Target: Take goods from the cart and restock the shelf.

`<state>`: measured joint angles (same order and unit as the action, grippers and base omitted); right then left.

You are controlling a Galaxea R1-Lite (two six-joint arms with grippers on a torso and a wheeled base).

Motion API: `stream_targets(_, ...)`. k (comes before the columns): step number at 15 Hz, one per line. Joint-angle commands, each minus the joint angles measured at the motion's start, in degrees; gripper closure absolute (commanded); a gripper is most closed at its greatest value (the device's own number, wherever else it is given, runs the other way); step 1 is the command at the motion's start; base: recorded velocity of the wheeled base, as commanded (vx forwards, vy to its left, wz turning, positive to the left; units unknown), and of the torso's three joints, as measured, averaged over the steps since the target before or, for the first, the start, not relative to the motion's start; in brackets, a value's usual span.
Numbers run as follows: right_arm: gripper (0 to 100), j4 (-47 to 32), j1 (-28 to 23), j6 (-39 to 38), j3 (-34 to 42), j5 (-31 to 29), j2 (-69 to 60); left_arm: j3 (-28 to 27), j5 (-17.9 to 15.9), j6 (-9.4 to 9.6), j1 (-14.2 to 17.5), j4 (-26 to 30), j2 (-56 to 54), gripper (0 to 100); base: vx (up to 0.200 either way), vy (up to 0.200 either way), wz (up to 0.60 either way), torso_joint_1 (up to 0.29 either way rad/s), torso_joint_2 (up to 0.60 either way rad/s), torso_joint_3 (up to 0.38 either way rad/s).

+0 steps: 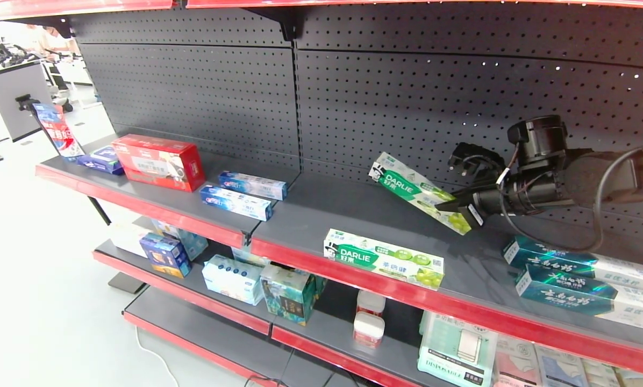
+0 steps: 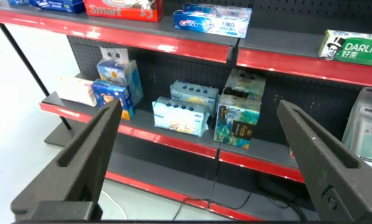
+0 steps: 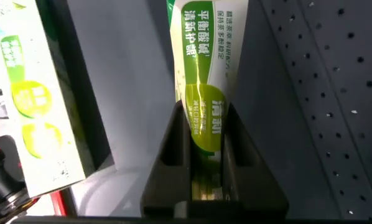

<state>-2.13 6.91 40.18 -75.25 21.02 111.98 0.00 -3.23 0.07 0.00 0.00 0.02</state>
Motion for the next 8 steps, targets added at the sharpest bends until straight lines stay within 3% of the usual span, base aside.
stream_targets(1, 100, 0.0, 0.0, 0.2, -0.5, -0.2, 1.6, 0.0, 0.0, 0.01, 0.0, 0.0, 0.0, 0, 0.0, 0.0, 0.0, 0.0, 0.0, 0.0)
stream_targets(8, 100, -1.2, 1.0, 4.2, 0.4, -0.2, 2.8, 0.0, 0.0, 0.01, 0.0, 0.0, 0.0, 0, 0.0, 0.0, 0.0, 0.0, 0.0, 0.0)
